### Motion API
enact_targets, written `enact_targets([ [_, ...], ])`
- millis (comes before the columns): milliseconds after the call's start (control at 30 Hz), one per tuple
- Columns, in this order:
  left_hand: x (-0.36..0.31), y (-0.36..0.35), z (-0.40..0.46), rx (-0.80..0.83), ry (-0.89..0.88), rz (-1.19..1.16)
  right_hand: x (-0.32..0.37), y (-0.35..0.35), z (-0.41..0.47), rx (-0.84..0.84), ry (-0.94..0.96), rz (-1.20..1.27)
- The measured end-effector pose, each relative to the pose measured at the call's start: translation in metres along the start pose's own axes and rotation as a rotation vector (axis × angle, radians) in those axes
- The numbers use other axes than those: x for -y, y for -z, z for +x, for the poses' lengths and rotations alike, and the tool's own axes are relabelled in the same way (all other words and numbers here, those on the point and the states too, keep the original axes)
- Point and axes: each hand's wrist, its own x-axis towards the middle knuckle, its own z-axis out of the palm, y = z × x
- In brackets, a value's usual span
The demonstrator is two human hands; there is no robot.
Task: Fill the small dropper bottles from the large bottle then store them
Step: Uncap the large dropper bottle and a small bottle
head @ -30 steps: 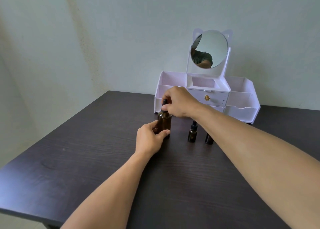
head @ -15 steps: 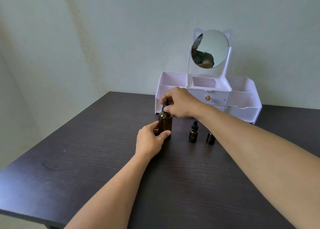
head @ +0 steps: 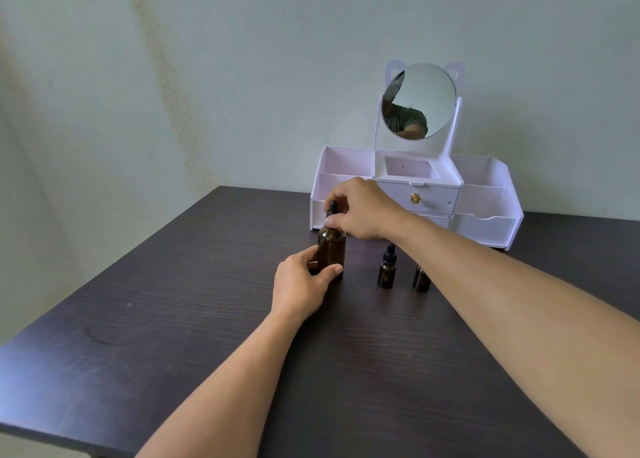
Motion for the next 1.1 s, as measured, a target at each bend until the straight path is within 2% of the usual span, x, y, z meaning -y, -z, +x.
enact_targets([
  [200, 0.000, 0.000, 0.001, 0.008, -0.001, 0.007, -0.005, -0.003, -0.001, 0.061, -0.001, 0.235],
  [400, 0.001, -0.001, 0.001, 0.010, 0.007, 0.000, -0.007, -0.002, -0.002, 0.066, 0.002, 0.315],
  [500, 0.001, -0.001, 0.001, 0.005, 0.008, 0.003, -0.004, -0.003, -0.001, -0.003, -0.058, 0.295],
  [633, 0.000, -0.001, 0.000, 0.010, 0.009, 0.012, -0.004, -0.007, -0.001, -0.061, -0.038, 0.076],
  [933, -0.002, 0.000, 0.001, 0.013, 0.033, 0.023, 0.004, 0.002, -0.005, -0.042, 0.022, 0.312],
  [1100, -0.002, 0.001, -0.002, 0.016, 0.030, 0.018, 0.003, 0.002, -0.006, 0.015, 0.004, 0.309],
])
